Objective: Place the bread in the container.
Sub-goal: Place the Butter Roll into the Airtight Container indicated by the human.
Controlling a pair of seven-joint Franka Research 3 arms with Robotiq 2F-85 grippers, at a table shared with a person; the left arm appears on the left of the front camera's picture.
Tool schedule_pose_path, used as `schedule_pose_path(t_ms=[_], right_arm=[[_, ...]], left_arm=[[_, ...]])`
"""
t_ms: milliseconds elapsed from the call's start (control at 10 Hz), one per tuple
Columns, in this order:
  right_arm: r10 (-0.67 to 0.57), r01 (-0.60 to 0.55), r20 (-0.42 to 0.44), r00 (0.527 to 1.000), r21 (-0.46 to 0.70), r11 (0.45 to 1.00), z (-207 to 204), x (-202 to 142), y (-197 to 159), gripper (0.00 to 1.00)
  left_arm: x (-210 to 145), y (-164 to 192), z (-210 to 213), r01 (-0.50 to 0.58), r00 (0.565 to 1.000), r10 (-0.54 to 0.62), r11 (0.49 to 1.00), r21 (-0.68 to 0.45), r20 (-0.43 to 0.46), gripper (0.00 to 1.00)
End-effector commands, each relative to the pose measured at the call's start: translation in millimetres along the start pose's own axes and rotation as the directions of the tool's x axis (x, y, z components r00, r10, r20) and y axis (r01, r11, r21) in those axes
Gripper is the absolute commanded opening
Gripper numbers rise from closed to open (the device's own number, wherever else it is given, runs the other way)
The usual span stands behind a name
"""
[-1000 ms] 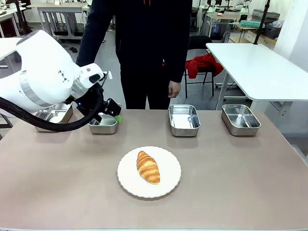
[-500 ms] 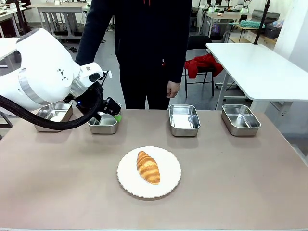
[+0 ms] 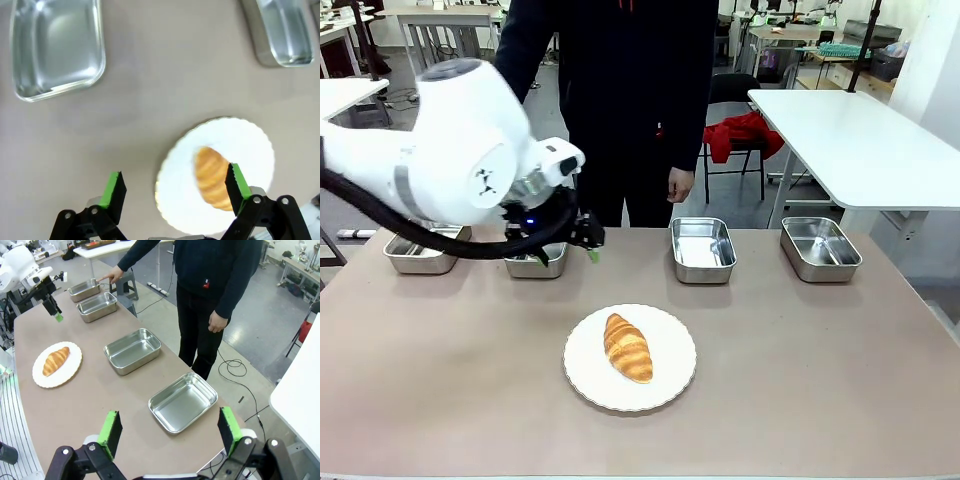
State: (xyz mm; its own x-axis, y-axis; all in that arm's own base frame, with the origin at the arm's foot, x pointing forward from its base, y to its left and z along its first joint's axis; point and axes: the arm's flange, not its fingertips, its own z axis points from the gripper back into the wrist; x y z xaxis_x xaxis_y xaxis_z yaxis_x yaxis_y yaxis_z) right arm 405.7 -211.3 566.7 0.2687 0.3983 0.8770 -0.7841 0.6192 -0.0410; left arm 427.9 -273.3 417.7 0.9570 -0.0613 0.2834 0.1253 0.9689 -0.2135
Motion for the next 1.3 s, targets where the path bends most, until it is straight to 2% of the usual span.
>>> schedule_pose_path(t_ms=[0,200,500,800,1000,1200], right_arm=[[0.008,-0.008,-0.001,1.000,0.003,1.000,1.1,1.7,0.6,1.00],[0.008,-0.008,-0.001,1.000,0.003,1.000,1.1,1.7,0.6,1.00],[0.008,-0.008,-0.001,1.000,0.003,1.000,1.1,1.7,0.6,1.00],[0.008,-0.008,-0.001,1.000,0.003,1.000,1.1,1.7,0.6,1.00],[0.008,-0.008,-0.001,1.000,0.003,1.000,1.1,1.7,0.6,1.00],[0.008,-0.008,-0.001,1.000,0.003,1.000,1.1,1.7,0.6,1.00]], left_arm=[[7.2,-42.6,-5.8,-0.146,0.987,0.147,0.989,0.032,-0.065,1.00],[-5.9,-70.1,-23.2,-0.287,0.949,0.292,0.956,0.059,-0.120,1.00],[-27.0,-98.1,-44.0,-0.402,0.899,0.419,0.905,0.137,-0.125,1.00],[-49.1,-104.4,-51.9,-0.429,0.878,0.461,0.879,0.208,-0.133,1.00],[-58.1,-100.8,-59.5,-0.470,0.856,0.501,0.857,0.211,-0.126,1.00],[-63.5,-96.5,-72.6,-0.468,0.858,0.498,0.859,0.207,-0.127,1.00]])
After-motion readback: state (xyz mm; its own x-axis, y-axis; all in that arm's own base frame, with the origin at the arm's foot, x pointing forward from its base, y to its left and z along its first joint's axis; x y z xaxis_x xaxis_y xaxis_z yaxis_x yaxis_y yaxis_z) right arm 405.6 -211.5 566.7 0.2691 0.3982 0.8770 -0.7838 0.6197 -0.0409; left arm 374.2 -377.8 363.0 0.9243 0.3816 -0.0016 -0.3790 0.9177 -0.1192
